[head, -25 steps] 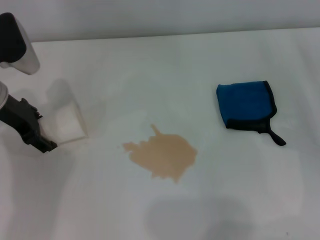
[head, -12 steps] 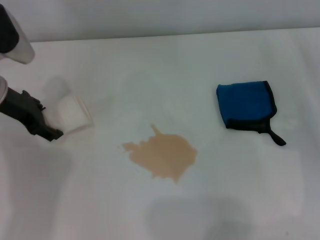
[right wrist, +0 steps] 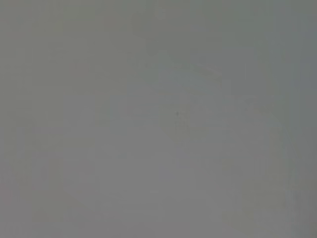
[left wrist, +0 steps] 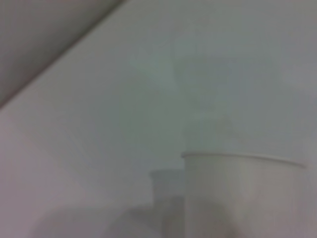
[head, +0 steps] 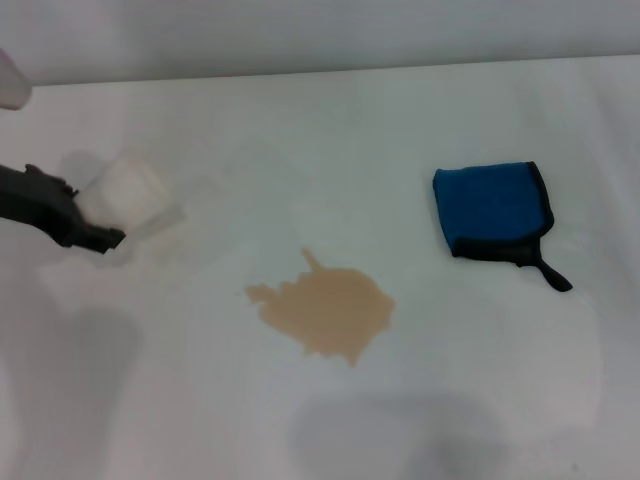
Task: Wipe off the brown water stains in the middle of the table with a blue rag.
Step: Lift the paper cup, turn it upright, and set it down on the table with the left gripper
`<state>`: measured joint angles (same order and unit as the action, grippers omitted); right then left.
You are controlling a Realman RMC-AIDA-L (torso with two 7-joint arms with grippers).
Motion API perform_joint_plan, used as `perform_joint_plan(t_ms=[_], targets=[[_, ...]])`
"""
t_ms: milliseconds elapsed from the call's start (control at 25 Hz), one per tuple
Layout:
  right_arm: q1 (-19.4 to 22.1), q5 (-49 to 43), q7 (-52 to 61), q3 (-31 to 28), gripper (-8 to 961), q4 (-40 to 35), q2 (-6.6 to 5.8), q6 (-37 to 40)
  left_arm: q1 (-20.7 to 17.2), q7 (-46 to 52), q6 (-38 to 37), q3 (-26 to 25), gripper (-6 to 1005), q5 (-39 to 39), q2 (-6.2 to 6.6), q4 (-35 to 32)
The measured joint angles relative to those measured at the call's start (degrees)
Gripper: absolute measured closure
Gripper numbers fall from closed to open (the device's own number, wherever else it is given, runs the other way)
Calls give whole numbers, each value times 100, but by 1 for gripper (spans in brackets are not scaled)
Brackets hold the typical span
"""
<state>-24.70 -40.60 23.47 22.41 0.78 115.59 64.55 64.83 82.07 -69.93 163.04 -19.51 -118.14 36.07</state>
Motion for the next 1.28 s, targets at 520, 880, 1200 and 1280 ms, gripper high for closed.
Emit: perform_joint_plan(t_ms=[520,880,1200,1280], targets=[[-37,0,0,-9,85,-17,-10,-31,-1034,-1219,182,0,274,2888,-70,-110],[-38,0,0,-5,85,-17,-10,-59,-2267,-3115,699,-7,274,5240,-84,-1647],[-62,0,0,17,86,-16,-10,-146,-2916,-4659,1105,-25,274,6502,-87,-2619],[-64,0,-1,10,86,-18,-10,-152,-3055,-5101,1190,-26,274,6855,-92,-2860]])
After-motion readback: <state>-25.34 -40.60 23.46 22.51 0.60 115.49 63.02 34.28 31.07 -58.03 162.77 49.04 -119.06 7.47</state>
